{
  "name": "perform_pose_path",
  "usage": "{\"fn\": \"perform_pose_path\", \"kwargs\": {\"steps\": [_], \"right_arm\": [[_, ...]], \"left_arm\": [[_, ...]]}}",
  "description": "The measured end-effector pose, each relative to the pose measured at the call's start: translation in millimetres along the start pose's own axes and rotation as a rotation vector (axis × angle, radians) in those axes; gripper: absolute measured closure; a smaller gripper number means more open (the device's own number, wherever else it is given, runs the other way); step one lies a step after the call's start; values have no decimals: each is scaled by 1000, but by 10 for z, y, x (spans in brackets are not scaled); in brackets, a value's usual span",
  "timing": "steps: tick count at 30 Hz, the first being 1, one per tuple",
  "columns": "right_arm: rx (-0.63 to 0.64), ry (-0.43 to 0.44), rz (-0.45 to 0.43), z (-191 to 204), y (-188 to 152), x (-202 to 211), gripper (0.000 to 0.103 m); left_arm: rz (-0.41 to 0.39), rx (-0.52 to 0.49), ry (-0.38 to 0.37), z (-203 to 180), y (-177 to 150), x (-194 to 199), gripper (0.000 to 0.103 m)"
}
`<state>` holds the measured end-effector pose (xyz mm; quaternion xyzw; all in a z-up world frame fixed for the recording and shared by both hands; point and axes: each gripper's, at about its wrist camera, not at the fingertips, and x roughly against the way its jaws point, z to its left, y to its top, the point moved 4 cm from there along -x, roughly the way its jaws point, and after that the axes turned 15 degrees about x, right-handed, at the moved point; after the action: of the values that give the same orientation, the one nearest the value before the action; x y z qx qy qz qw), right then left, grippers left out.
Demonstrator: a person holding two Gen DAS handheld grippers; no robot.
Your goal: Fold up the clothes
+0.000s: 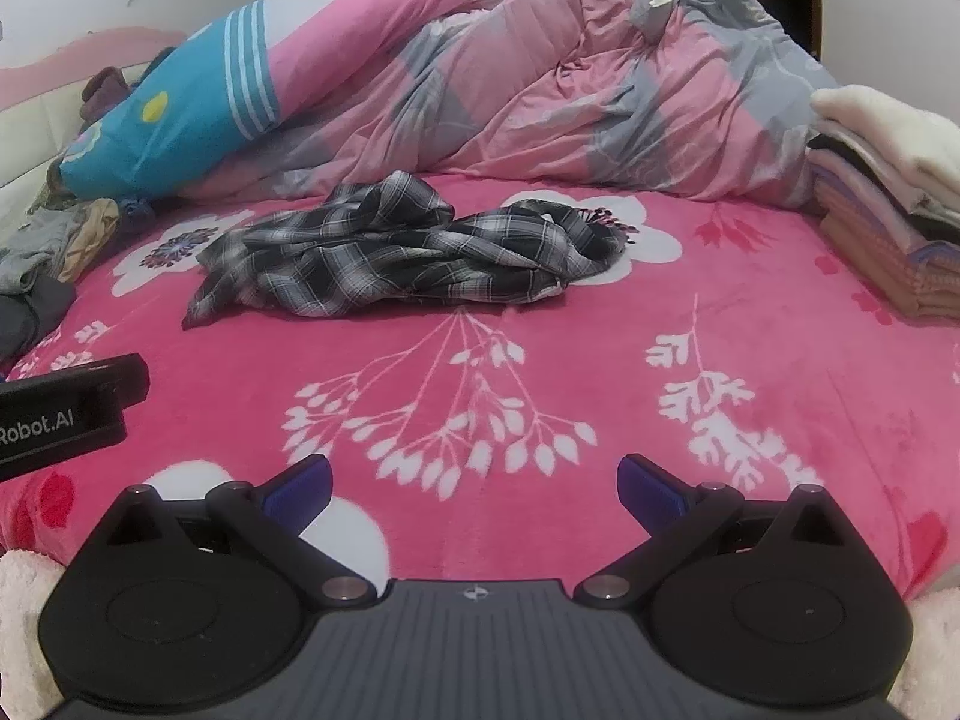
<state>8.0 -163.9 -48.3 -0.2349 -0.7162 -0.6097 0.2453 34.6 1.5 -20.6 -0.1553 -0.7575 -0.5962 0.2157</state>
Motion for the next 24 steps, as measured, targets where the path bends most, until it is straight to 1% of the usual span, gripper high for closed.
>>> {"fn": "perform_pose_path", "kwargs": {"steps": [6,10,16,24], "right_arm": [[-6,-7,-4,-25,19,17,0],[-10,-12,-6,-42,31,29,0],[-23,-14,-9,-59,36,14,0],[-30,-17,-1,-61,48,-17,0]], "left_arm": [[3,-3,0,65,16,-34,0],[-9,-17,11,26,9,-9,0],[11,-14,31,6,11,-71,0],[18,-15,45,17,-10,-90,0]]}}
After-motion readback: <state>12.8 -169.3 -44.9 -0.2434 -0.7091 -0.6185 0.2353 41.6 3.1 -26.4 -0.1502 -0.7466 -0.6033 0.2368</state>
